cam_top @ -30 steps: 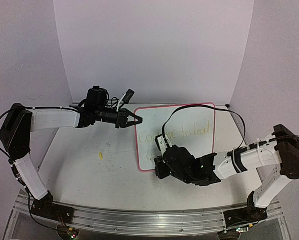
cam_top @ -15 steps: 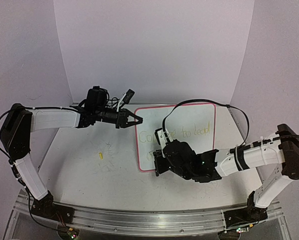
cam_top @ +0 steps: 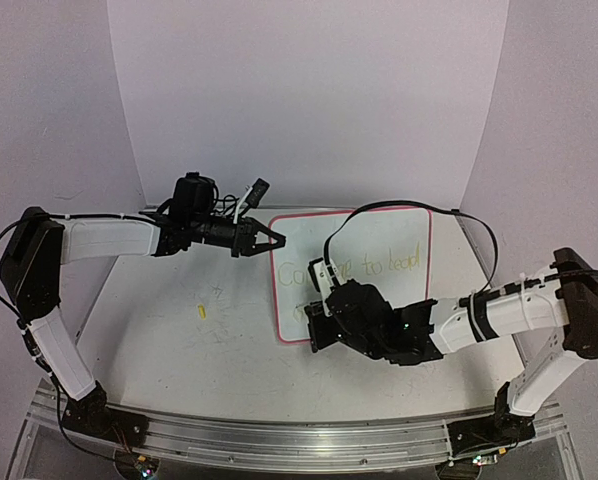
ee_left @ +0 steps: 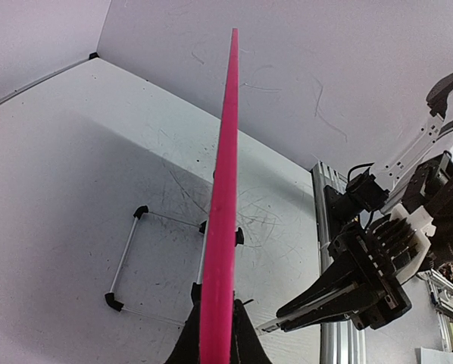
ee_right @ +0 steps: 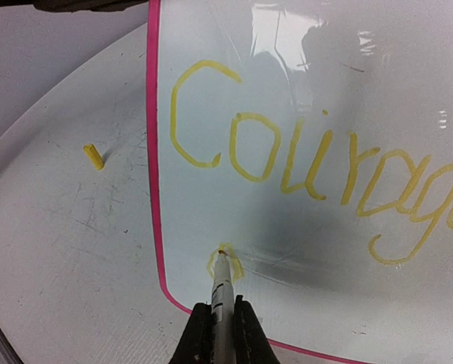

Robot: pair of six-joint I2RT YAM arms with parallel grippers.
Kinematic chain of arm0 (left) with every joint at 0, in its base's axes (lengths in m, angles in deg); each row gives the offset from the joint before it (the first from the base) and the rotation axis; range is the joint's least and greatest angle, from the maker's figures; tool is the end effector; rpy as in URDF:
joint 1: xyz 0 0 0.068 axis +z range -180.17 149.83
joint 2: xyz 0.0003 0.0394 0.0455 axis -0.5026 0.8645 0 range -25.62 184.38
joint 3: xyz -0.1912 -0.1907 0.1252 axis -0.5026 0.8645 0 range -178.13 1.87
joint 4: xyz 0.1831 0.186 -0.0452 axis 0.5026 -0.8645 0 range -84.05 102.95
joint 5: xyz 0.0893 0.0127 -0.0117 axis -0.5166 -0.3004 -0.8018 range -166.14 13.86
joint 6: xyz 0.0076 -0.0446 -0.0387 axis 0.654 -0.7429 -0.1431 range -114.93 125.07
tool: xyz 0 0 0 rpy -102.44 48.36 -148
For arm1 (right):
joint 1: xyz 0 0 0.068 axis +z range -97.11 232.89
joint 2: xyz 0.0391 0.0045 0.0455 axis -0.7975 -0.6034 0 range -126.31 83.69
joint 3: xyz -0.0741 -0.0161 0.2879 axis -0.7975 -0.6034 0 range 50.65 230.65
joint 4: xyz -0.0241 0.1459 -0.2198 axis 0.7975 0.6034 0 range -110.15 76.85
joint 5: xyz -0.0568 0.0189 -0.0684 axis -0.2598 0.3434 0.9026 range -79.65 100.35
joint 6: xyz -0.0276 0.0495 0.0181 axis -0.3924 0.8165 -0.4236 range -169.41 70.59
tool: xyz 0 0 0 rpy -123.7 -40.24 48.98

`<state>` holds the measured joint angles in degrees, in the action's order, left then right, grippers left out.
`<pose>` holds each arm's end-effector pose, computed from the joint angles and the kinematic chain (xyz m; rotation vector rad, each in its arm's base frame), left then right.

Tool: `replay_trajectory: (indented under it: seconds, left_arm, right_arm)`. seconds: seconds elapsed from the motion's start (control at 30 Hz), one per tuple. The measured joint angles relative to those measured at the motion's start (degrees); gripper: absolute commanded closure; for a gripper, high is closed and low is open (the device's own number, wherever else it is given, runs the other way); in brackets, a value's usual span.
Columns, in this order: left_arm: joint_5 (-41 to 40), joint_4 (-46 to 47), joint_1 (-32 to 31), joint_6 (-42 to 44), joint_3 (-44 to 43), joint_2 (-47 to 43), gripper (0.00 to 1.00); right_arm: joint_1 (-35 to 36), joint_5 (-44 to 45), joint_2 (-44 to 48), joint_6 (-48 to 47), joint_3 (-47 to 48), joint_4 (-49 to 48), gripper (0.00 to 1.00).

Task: Write a sentence on the whiteboard
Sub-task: Write a sentence at the center of the board.

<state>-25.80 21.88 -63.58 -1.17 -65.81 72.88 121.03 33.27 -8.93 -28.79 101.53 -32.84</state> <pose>0.3168 -0.2492 0.2862 1.0521 1.7370 -1.2994 0.1492 0.3264 0.2266 -0.6067 1.9896 0.5507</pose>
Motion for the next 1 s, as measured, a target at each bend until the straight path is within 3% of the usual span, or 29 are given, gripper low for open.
replay_trajectory:
  seconds: [0.37, 0.57, 1.0]
  left_arm:
    - [0.0, 0.0, 0.0, 0.0, 0.0, 0.0, 1.00]
    - [0.0, 0.0, 0.0, 0.0, 0.0, 0.0, 1.00]
    - [-0.1, -0.1, -0.1, 0.0, 0.2, -0.2, 1.00]
  right_arm:
    - [0.0, -2.0, 0.5, 0.5, -2.7, 0.0, 1.00]
    - [-0.1, -3.5, 5.5, 0.5, -6.5, -0.9, 1.00]
    - [-0.9, -0.1, 3.9, 0.1, -4.4, -1.9, 1.00]
